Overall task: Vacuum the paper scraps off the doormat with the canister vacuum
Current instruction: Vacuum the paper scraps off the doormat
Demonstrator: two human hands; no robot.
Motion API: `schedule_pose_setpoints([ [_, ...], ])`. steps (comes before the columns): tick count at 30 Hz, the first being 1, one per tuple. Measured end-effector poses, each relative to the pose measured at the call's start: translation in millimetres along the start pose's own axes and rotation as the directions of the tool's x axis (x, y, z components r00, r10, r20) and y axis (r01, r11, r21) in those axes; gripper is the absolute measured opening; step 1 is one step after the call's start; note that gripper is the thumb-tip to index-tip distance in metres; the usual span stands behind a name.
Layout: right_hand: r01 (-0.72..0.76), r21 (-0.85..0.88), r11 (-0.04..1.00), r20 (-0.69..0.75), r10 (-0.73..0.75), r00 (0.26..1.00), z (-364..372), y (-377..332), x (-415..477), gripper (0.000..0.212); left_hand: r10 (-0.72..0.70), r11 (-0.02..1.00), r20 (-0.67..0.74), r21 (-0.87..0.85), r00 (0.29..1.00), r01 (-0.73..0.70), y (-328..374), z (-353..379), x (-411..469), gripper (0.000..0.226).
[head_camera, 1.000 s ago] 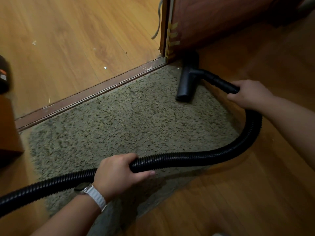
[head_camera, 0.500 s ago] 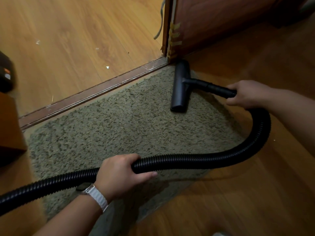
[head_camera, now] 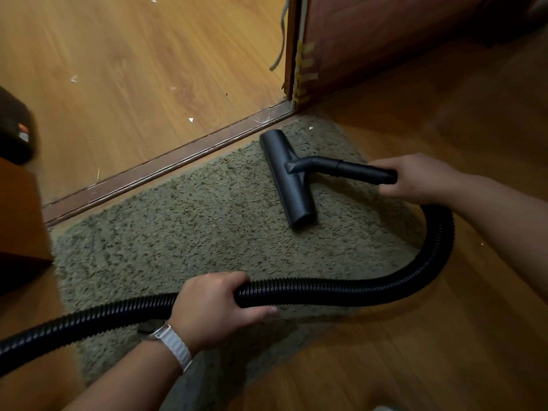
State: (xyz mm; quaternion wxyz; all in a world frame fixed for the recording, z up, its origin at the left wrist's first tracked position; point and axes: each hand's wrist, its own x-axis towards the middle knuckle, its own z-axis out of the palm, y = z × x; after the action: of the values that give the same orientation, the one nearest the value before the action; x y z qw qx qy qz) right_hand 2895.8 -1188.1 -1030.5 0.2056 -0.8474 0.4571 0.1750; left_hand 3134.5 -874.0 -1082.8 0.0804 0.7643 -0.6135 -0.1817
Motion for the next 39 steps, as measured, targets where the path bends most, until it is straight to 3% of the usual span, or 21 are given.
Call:
schedule_pose_setpoints([
  [4,-0.047,0.056,0.997,-0.056,0.050,0.997,-1,4,0,0.046,-0.001,1.000,0.009,0.019,1.000,0.001,-3,-2,1,0.084],
  [12,-0.306,0.131,0.943,-0.171,0.326,0.930,-4,35,7,0.039,-0.056,0.998,0.018,0.000,0.998,0.056,-6,0,7,0.086],
  [23,-0.234,0.086,0.968,-0.163,0.245,0.956,6,4,19,0.026,-0.023,1.000,-0.001,0.015,1.000,0.023,-15,3,4,0.087],
  [32,-0.180,0.074,0.981,-0.106,0.188,0.976,9,4,6,0.030,-0.003,1.000,-0.028,-0.019,1.000,0.002,-14,12,0,0.085],
  [39,-0.044,0.052,0.998,-0.024,0.045,0.999,10,-5,-8,0.044,0.043,0.999,-0.062,0.017,0.997,-0.042,-12,10,-2,0.073],
])
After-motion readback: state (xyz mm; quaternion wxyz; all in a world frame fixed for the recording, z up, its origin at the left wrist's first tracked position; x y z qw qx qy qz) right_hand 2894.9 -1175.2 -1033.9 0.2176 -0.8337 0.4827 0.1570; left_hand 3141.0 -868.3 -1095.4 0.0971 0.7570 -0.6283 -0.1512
